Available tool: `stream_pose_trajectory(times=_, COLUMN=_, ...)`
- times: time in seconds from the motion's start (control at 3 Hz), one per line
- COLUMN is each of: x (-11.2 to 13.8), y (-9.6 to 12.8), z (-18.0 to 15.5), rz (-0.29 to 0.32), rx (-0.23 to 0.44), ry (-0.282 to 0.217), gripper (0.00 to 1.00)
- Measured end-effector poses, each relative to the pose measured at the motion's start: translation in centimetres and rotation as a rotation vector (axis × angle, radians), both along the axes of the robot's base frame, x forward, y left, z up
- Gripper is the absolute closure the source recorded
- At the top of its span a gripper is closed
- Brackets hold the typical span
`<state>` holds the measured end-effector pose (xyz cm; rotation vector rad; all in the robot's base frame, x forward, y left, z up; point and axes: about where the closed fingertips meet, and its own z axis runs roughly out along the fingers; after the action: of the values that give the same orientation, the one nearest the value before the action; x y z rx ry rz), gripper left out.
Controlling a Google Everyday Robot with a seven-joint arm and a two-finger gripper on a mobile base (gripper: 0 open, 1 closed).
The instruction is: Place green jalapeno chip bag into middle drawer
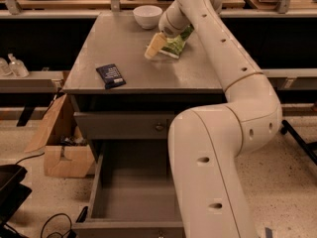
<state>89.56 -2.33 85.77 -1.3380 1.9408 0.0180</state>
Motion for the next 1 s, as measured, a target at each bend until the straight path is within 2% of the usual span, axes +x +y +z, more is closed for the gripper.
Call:
stream_pose_trajectory(times=0.33, x=0.76, y=-1.2, z=-1.58, rz=-0.049, rx=-0.024, ry=0.028, gripper=0.24)
stream_pose_trajectory(times=1.0, x=0.69, y=-1.79, z=-1.32, rz=-0.064, rx=-0.031, ry=0.034, gripper=0.71)
